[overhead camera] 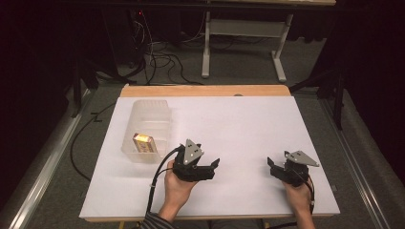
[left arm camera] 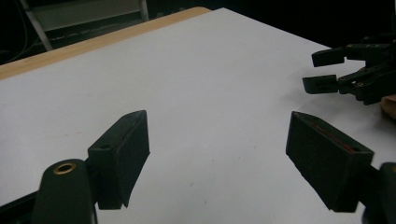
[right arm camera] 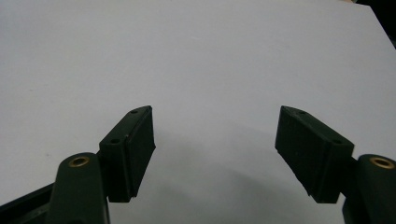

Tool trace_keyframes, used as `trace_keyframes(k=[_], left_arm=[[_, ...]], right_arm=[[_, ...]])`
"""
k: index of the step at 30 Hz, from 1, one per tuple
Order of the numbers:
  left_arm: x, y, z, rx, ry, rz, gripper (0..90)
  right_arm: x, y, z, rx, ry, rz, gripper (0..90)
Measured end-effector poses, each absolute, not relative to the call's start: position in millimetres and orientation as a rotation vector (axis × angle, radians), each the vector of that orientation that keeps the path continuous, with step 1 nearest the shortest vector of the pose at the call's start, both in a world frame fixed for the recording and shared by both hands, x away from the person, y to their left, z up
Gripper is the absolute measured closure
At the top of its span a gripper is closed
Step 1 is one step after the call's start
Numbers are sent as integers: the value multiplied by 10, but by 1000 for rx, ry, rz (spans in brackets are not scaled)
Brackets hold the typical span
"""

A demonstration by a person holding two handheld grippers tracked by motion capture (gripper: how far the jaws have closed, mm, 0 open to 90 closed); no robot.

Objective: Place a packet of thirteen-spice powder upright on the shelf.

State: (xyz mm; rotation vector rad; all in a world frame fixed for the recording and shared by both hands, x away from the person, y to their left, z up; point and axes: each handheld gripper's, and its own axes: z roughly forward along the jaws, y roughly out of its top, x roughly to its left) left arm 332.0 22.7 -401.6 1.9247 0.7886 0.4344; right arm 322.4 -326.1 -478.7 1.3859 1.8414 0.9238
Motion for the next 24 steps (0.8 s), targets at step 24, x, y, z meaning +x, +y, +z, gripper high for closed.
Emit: trace_keyframes(k=[24], left_arm=[[3432,115,-4256,1960,841,427,224]], right_arm=[[3226,-3263,-4788,1379,1846,921,288]])
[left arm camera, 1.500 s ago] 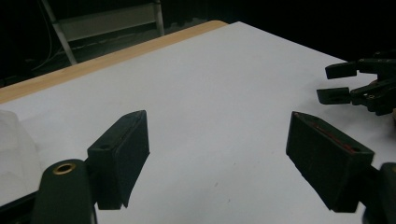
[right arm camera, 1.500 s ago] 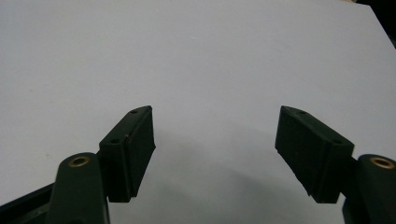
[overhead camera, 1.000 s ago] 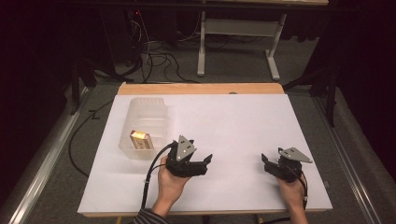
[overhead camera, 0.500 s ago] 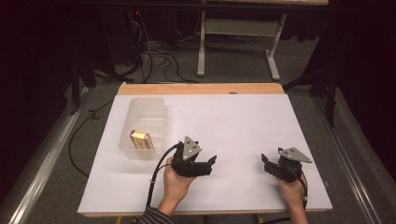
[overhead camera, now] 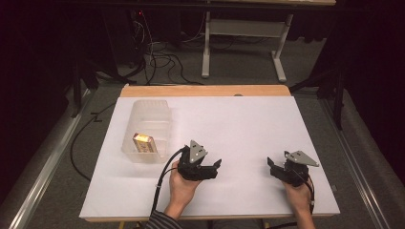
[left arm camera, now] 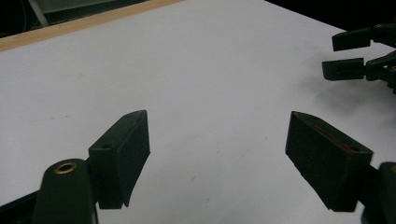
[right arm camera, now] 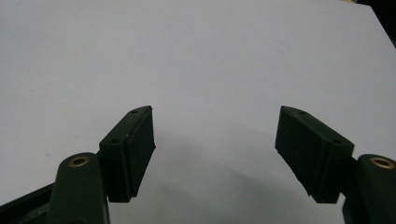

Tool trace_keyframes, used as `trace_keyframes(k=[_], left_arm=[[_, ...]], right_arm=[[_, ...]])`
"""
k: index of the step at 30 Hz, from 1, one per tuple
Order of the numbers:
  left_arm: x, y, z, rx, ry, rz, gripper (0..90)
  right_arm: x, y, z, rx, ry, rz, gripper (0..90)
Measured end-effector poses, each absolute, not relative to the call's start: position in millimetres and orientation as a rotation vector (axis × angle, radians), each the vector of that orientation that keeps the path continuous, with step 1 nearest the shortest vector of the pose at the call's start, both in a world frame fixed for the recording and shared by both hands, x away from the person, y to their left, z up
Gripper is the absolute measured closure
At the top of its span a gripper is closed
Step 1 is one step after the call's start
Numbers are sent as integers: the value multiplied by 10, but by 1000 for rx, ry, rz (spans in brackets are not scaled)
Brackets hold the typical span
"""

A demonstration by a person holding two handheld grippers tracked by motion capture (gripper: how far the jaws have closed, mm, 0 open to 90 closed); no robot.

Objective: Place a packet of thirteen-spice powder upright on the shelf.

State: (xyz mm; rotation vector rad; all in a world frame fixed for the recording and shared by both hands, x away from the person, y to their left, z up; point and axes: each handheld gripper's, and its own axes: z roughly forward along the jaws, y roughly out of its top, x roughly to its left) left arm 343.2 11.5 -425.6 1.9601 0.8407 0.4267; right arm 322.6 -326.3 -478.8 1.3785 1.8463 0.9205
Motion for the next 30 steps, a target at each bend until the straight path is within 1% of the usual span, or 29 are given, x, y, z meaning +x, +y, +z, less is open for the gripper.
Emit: trace_keyframes(k=[17,26,30], left_arm=[[3599,67,-4460,2012,902,408,228],[3696,34,-4538,2014,931,397,237],[3731,29,-4569,2009,937,415,238]], right_arm=[[3224,-3265,-4787,1390,1838,925,288],[3224,-3268,-4785,1391,1838,927,287],[3224,-3266,-4786,1392,1839,926,288]])
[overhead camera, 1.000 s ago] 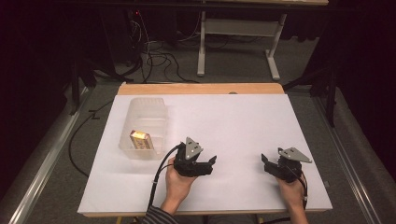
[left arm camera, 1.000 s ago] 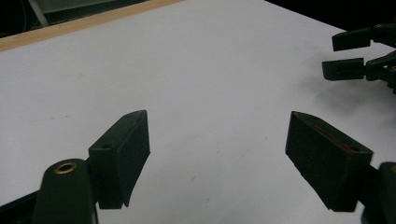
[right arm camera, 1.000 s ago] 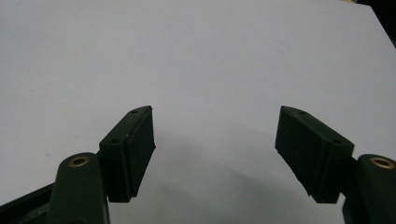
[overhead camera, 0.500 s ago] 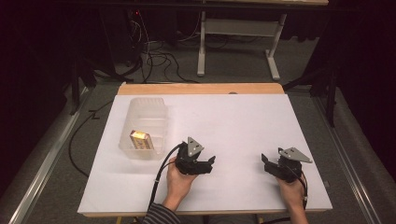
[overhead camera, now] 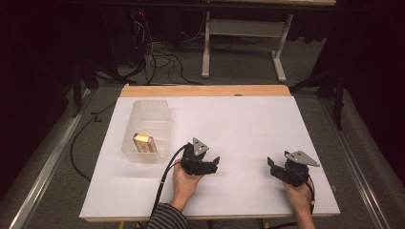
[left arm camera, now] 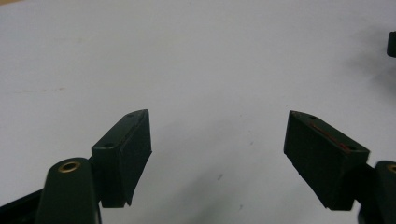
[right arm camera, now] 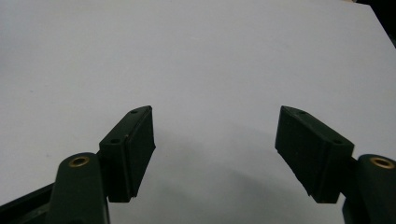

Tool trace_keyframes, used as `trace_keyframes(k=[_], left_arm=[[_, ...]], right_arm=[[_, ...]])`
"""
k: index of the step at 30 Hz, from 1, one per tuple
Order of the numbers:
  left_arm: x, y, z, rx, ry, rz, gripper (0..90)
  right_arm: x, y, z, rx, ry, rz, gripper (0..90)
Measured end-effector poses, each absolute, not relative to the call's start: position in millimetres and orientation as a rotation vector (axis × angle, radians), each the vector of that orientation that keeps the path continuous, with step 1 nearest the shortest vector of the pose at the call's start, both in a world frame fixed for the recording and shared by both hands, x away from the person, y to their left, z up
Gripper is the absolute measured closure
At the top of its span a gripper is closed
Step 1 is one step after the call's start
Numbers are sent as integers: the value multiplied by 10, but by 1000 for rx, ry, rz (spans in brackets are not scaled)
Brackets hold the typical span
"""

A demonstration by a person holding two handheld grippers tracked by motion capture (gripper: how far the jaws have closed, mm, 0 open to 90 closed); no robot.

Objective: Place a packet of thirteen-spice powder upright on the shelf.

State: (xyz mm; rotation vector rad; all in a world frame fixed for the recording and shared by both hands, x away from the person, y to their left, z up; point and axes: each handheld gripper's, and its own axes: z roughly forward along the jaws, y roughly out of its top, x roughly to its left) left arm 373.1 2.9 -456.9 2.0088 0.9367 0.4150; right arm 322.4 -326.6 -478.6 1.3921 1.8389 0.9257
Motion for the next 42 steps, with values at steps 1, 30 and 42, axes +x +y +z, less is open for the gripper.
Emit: trace_keyframes(k=[1,30,42], left_arm=[[3739,27,-4577,2005,940,419,238],[3876,98,-4815,1966,1022,509,231],[3809,72,-4823,1972,989,573,211]], right_arm=[[3224,-3264,-4786,1391,1839,928,288],[3224,-3262,-4787,1392,1836,929,287],[3223,-3259,-4787,1384,1844,921,287]])
